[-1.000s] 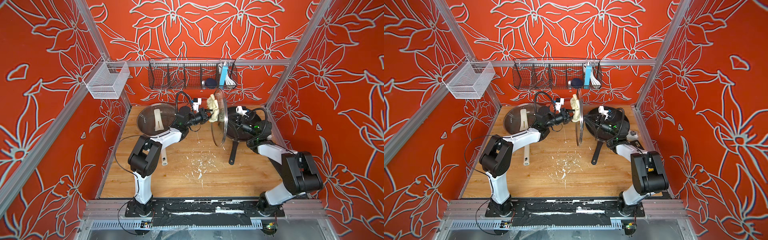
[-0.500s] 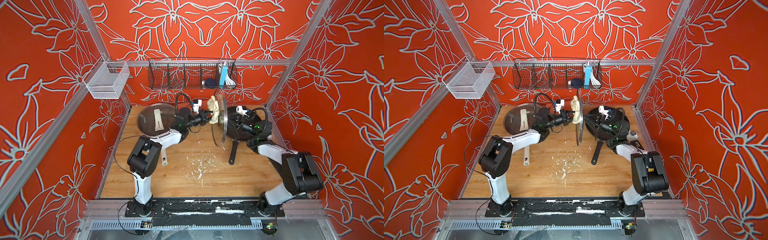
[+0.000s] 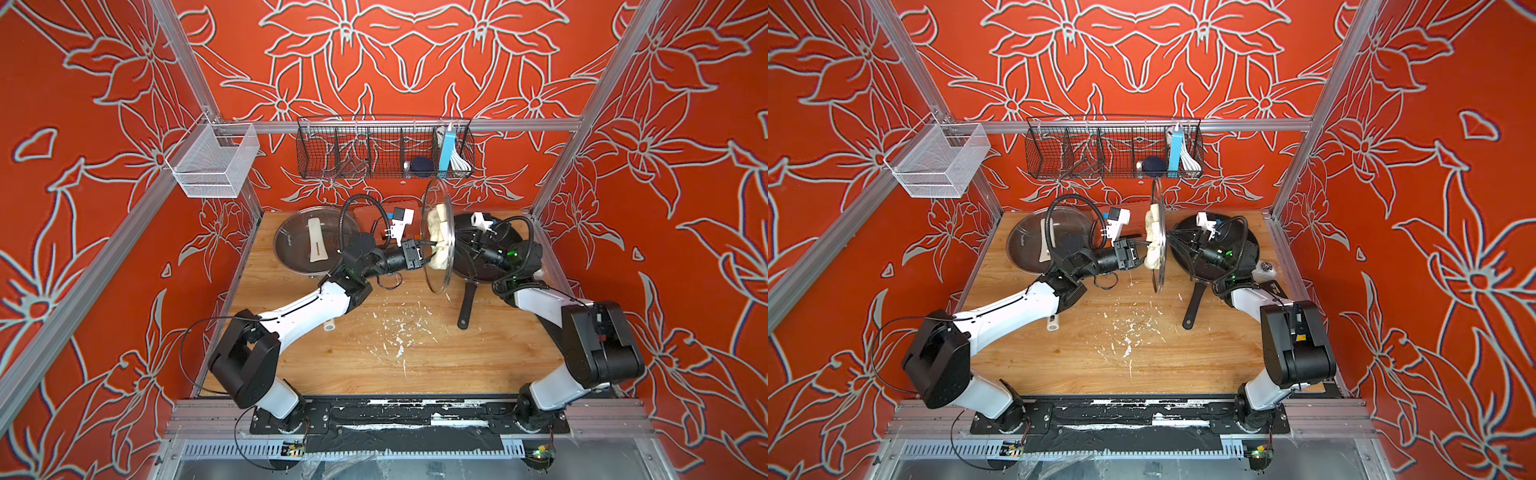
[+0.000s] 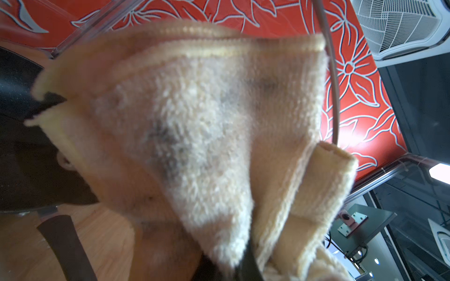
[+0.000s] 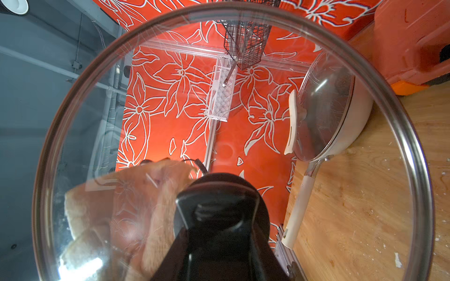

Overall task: Wipe the pot lid with a cloth
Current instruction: Wipe the pot lid.

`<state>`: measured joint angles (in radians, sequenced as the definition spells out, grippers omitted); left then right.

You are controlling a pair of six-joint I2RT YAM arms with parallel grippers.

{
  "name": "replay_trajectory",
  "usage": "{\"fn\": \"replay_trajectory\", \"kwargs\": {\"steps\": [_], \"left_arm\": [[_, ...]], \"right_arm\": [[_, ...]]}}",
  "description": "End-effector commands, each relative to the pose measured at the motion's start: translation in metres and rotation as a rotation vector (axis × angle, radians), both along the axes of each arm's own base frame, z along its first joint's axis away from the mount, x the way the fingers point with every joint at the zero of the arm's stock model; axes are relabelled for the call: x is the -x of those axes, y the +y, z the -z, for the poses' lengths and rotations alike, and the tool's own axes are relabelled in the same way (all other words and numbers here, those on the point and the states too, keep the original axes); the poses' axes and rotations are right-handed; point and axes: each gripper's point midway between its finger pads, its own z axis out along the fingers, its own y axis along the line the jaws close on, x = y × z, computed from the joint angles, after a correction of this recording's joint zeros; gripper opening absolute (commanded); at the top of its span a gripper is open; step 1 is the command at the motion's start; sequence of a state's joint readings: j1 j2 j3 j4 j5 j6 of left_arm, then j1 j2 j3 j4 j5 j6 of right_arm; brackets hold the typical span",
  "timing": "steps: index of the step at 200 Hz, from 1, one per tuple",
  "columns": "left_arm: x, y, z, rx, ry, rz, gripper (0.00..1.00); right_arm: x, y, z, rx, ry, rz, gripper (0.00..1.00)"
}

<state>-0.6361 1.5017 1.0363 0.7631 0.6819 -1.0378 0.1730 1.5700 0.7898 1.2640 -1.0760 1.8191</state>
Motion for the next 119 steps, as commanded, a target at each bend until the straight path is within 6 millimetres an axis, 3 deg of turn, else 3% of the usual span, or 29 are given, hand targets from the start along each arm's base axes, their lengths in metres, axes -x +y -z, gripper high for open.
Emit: {"fn": "replay_trajectory", "kwargs": {"steps": [1, 50, 119], "left_arm": [[0.012, 0.003, 0.004, -0.016, -0.035, -0.002, 0.00], [0.010, 0.006, 0.047, -0.069, 0.023, -0.034, 0.00], [-0.011, -0.004, 0.084, -0.106, 0.098, -0.038, 0.00]], "right_arm": [[0.012, -0.002, -0.056, -0.060, -0.220, 0.018, 0.00], [0.014, -0.003, -0.063, -0.069, -0.232, 0.024, 0.00], [0.014, -0.005, -0.066, -0.077, -0.232, 0.032, 0.00]]}}
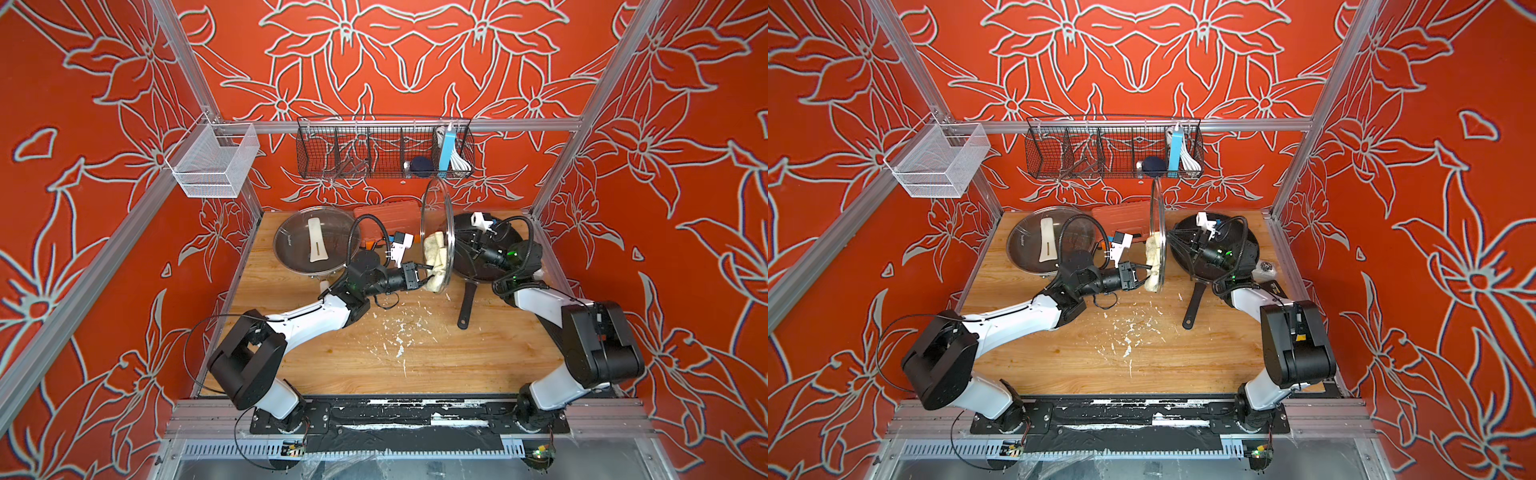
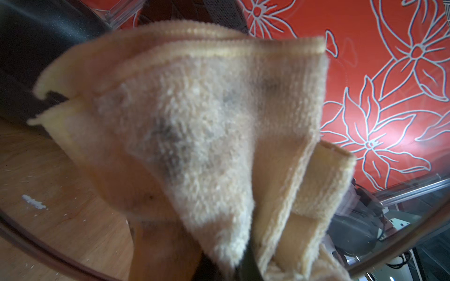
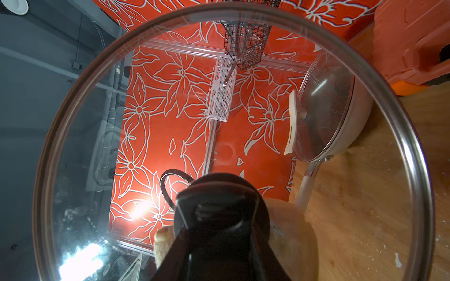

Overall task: Wipe the pot lid with a cloth
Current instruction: Wipe the pot lid.

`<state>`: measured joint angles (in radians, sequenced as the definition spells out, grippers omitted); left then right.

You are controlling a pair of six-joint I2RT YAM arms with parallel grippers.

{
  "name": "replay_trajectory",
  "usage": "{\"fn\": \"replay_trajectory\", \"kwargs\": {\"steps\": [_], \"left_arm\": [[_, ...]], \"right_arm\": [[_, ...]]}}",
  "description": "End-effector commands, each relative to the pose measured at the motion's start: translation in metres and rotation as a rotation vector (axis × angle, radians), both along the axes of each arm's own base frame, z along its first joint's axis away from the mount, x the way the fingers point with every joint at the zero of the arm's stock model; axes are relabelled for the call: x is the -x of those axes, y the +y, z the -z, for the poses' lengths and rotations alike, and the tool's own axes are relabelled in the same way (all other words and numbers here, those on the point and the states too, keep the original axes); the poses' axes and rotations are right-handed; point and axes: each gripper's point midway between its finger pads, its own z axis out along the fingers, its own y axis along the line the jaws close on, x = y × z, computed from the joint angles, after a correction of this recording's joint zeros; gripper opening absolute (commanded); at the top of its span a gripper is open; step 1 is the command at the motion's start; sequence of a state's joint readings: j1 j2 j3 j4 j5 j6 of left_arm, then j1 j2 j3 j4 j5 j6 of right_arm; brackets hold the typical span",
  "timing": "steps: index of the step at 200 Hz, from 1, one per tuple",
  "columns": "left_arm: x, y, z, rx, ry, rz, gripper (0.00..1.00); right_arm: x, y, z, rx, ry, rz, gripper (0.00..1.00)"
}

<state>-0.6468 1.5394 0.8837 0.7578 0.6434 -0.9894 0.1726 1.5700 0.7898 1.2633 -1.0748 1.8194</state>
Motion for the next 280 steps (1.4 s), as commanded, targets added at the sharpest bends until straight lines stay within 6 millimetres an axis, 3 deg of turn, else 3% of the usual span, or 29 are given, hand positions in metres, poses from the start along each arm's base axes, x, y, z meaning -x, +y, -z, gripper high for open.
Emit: {"fn": "replay_trajectory", "kwargs": {"steps": [1, 37, 67, 106, 134, 224, 280], "left_arm": [[-0.009, -0.003, -0.002, 0.021, -0.016, -0.006, 0.00], [-0.019, -0.002, -0.003, 0.024, -0.007, -0.012, 0.00], [-0.014, -0.002, -0.029, 0.051, -0.049, 0.007, 0.00], [0.006, 0.001, -0.063, 0.080, -0.115, 0.024, 0.00], [0.015, 0.007, -0.076, 0.082, -0.149, 0.014, 0.00], [-0.021, 0.006, -0.010, 0.002, -0.042, -0.046, 0.00], [-0.065, 0.020, 0.036, -0.011, 0.065, -0.113, 0.00]], "right_arm": [[0.014, -0.004, -0.066, -0.076, -0.234, 0.031, 0.00], [0.016, -0.004, -0.070, -0.080, -0.244, 0.028, 0.00], [0.019, -0.004, -0.071, -0.075, -0.254, 0.024, 0.00], [0.010, -0.003, -0.053, -0.065, -0.211, 0.032, 0.00], [0.008, -0.003, -0.052, -0.065, -0.207, 0.032, 0.00], [0.019, -0.005, -0.080, -0.088, -0.255, 0.019, 0.00], [0.023, -0.005, -0.084, -0.091, -0.264, 0.018, 0.00]]}}
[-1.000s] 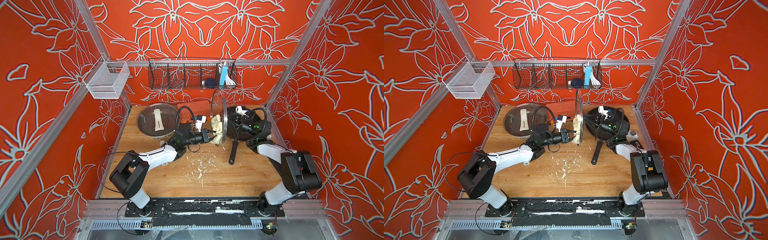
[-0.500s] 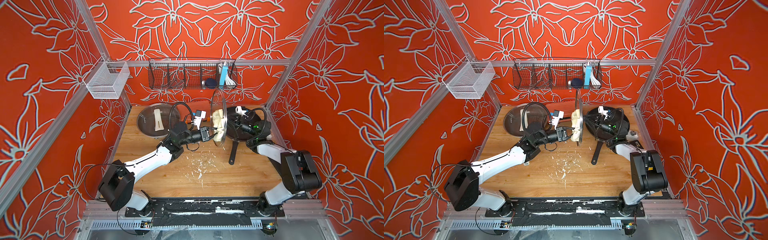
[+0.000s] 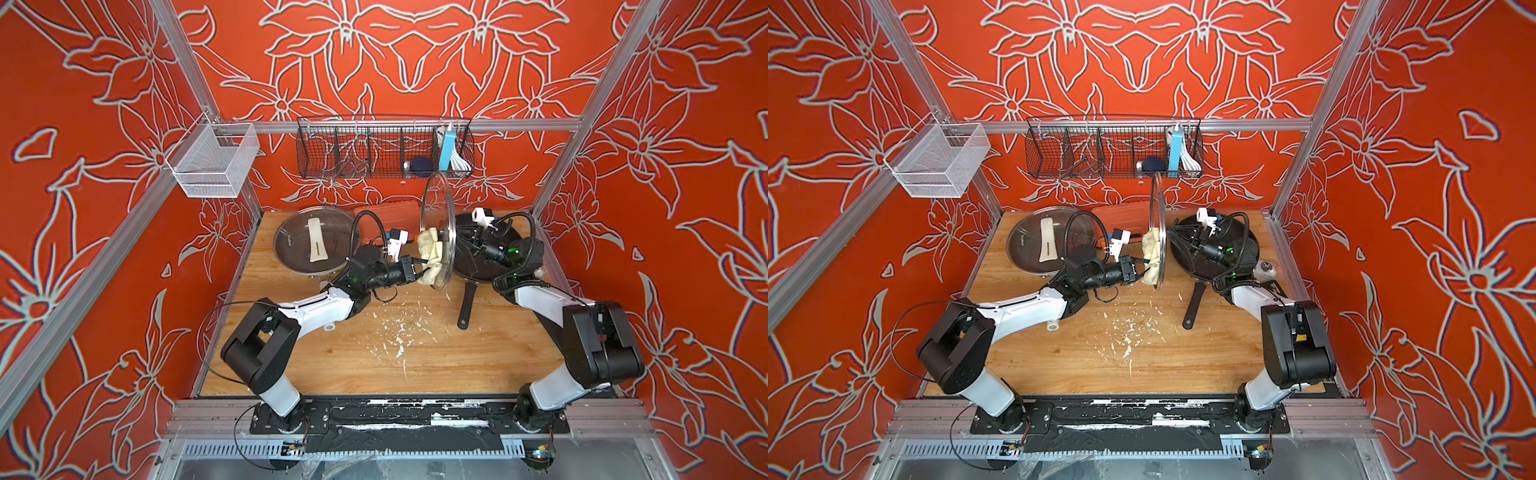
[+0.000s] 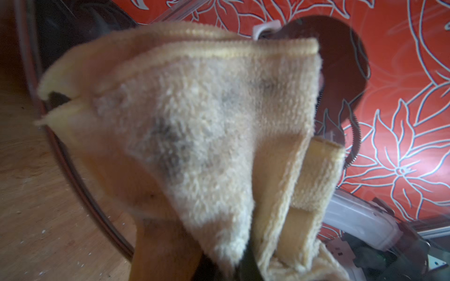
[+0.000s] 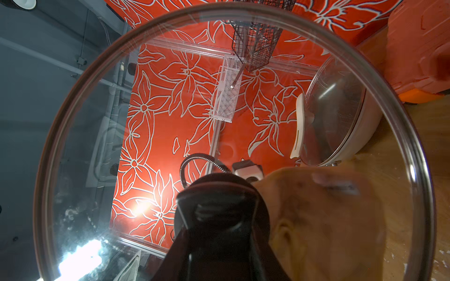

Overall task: Wipe the pot lid with a cloth
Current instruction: Wipe the pot lid.

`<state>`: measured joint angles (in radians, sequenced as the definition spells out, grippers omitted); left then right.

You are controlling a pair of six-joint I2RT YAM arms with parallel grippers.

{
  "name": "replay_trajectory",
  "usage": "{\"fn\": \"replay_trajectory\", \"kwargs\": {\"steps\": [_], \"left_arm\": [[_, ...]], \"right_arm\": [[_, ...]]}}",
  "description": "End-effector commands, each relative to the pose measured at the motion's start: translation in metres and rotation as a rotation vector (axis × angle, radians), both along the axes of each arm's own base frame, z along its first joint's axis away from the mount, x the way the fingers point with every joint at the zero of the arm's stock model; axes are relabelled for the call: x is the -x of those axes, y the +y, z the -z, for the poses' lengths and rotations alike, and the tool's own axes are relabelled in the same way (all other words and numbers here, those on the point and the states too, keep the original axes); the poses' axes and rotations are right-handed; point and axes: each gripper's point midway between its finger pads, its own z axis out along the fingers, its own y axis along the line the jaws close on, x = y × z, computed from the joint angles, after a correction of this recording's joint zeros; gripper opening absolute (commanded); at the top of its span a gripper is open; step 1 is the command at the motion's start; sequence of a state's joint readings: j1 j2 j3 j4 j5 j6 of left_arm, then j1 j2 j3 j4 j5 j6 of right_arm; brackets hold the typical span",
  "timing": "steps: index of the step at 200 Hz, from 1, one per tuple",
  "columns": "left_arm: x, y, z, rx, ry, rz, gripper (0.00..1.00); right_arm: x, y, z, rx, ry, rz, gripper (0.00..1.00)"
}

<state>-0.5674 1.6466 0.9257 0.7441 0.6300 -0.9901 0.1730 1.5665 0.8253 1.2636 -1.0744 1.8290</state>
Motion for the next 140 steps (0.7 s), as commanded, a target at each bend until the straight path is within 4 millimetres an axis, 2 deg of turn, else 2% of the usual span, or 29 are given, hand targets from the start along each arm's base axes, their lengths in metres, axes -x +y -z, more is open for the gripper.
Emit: {"fn": "replay_trajectory", "kwargs": {"steps": [1, 31, 70, 103, 140], "left_arm": [[-0.019, 0.005, 0.004, 0.034, -0.001, -0.023, 0.00], [-0.048, 0.012, 0.009, 0.068, 0.039, -0.046, 0.00], [-0.071, 0.010, -0.006, 0.055, 0.000, -0.057, 0.00], [-0.089, 0.007, -0.039, 0.064, -0.053, -0.057, 0.00], [-0.090, 0.003, -0.091, 0.104, -0.131, -0.031, 0.00]], "right_arm": [[0.024, -0.006, -0.070, -0.082, -0.234, 0.021, 0.00], [0.027, -0.005, -0.067, -0.078, -0.228, 0.015, 0.00], [0.027, -0.005, -0.060, -0.072, -0.212, 0.010, 0.00], [0.028, -0.004, -0.057, -0.069, -0.206, 0.007, 0.00], [0.026, -0.004, -0.056, -0.068, -0.204, 0.008, 0.00]]}}
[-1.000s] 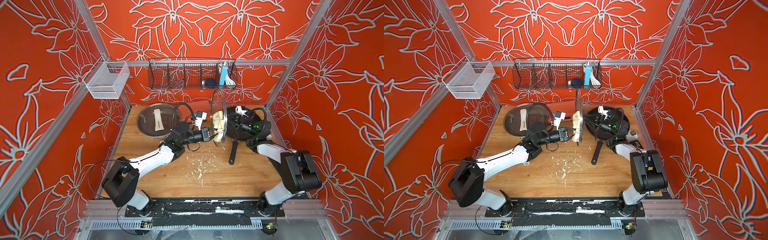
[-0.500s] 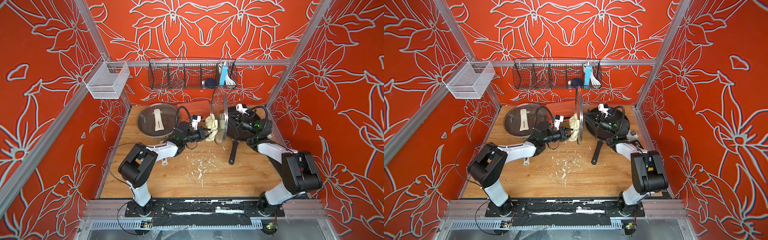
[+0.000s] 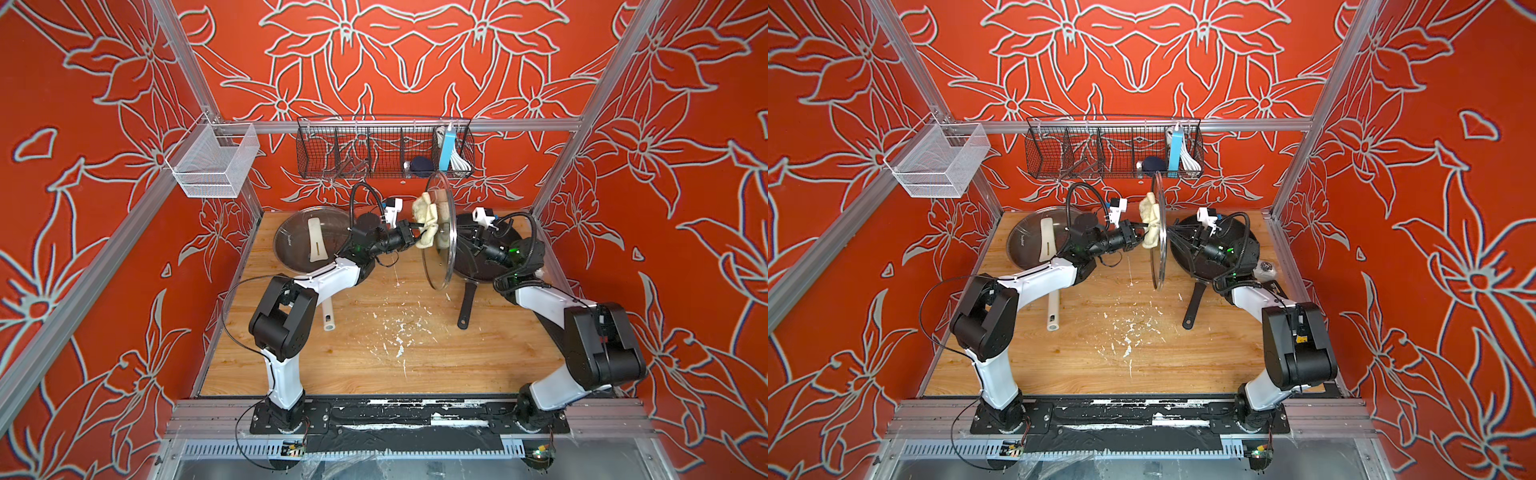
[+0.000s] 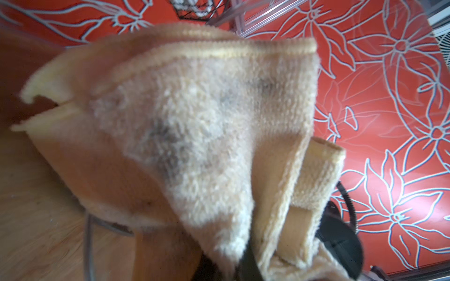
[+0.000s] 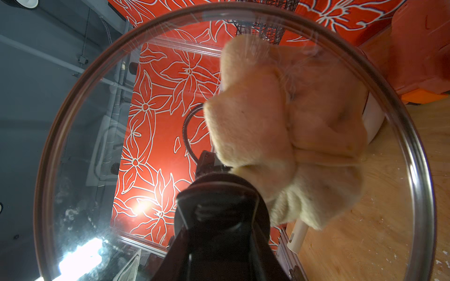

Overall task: Wipe the pot lid with a cloth
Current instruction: Wipe the pot lid.

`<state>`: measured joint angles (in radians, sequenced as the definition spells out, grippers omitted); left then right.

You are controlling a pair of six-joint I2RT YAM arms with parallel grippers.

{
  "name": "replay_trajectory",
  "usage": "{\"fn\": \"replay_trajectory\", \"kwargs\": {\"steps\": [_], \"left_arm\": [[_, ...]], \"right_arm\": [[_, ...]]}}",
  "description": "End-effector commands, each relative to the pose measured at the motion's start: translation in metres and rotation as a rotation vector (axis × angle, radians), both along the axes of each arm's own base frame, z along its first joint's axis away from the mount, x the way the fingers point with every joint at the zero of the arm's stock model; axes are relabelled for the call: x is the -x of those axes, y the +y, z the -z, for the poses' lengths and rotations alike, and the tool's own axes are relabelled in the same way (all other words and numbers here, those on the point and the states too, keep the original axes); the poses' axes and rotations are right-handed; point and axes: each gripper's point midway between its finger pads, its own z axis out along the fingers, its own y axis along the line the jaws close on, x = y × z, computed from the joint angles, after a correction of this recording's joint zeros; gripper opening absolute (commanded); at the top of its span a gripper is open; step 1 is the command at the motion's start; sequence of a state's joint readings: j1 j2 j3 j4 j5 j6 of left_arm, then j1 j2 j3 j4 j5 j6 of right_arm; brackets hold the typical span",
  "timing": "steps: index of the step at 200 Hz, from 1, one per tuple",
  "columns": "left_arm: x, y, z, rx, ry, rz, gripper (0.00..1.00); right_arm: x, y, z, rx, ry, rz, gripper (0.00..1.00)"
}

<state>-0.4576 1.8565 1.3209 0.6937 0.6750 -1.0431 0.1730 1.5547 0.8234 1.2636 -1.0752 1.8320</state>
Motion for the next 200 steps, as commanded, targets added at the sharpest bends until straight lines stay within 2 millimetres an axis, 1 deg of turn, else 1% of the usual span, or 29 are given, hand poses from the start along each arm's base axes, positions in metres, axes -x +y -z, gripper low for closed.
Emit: {"fn": "replay_trajectory", "kwargs": {"steps": [1, 22, 46, 79, 95, 109, 130, 147, 171, 200], "left_arm": [[0.003, -0.001, -0.031, 0.015, -0.067, 0.032, 0.00], [0.013, 0.003, -0.053, 0.033, -0.105, 0.036, 0.00], [0.034, 0.007, -0.071, 0.044, -0.148, 0.047, 0.00], [0.076, 0.006, -0.095, 0.030, -0.240, 0.078, 0.00], [0.099, 0.001, -0.105, 0.011, -0.288, 0.094, 0.00], [0.117, -0.003, -0.109, -0.008, -0.320, 0.114, 0.00], [0.140, -0.008, -0.109, -0.017, -0.349, 0.142, 0.00], [0.149, -0.008, -0.104, -0.020, -0.346, 0.148, 0.00], [0.149, -0.006, -0.091, -0.030, -0.324, 0.136, 0.00], [0.140, -0.009, -0.067, -0.065, -0.281, 0.118, 0.00]], "right_arm": [[0.024, -0.004, -0.053, -0.066, -0.197, 0.010, 0.00], [0.021, -0.004, -0.051, -0.065, -0.191, 0.011, 0.00], [0.020, -0.003, -0.048, -0.062, -0.189, 0.011, 0.00], [0.018, -0.003, -0.045, -0.060, -0.181, 0.012, 0.00], [0.017, -0.003, -0.044, -0.059, -0.179, 0.013, 0.00], [0.017, -0.003, -0.045, -0.060, -0.181, 0.012, 0.00], [0.016, -0.002, -0.045, -0.061, -0.180, 0.011, 0.00], [0.015, -0.002, -0.046, -0.062, -0.179, 0.009, 0.00], [0.016, -0.001, -0.047, -0.062, -0.181, 0.007, 0.00], [0.015, -0.001, -0.049, -0.064, -0.183, 0.008, 0.00]]}}
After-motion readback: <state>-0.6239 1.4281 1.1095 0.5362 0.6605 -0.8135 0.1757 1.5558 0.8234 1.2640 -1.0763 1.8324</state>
